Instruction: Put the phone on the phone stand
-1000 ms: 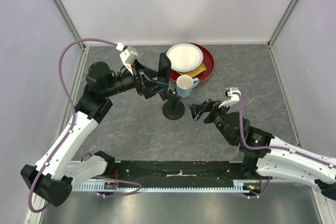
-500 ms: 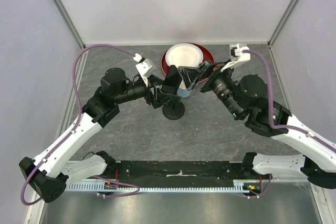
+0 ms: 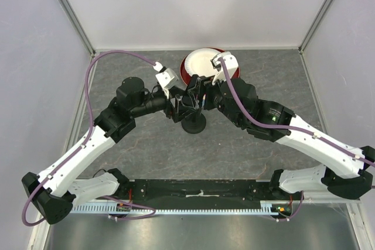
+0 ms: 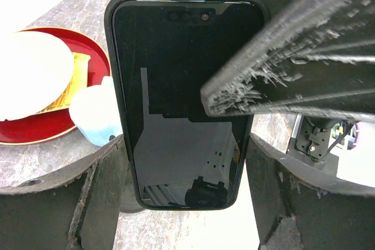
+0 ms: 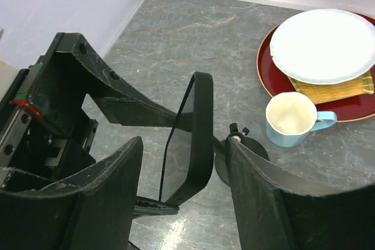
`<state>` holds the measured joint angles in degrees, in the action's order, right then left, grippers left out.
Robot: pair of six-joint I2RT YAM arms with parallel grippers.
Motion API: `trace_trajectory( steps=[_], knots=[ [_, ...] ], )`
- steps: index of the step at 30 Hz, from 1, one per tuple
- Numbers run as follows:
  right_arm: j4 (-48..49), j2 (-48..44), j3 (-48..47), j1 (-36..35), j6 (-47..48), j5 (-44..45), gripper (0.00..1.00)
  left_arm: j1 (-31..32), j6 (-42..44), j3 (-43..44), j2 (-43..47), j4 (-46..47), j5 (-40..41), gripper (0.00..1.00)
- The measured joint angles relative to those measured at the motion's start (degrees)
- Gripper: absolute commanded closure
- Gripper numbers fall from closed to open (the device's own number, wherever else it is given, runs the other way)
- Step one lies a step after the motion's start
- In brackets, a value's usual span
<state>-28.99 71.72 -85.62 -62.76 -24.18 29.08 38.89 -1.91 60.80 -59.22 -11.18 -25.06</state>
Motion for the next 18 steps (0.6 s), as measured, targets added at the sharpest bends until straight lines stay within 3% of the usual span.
trace_trajectory(
  steps=[10, 18],
  knots=[
    [1.38, -1.99, 4.17, 1.16, -1.36, 0.61, 0.52, 1.18, 1.60, 0.00, -0.13, -1.20, 0.96, 0.98],
    [5.22, -5.38, 8.55, 6.27, -4.61, -6.58, 0.57, 2.14, 2.03, -0.04, -0.13, -1.20, 1.01, 0.98]
  ],
)
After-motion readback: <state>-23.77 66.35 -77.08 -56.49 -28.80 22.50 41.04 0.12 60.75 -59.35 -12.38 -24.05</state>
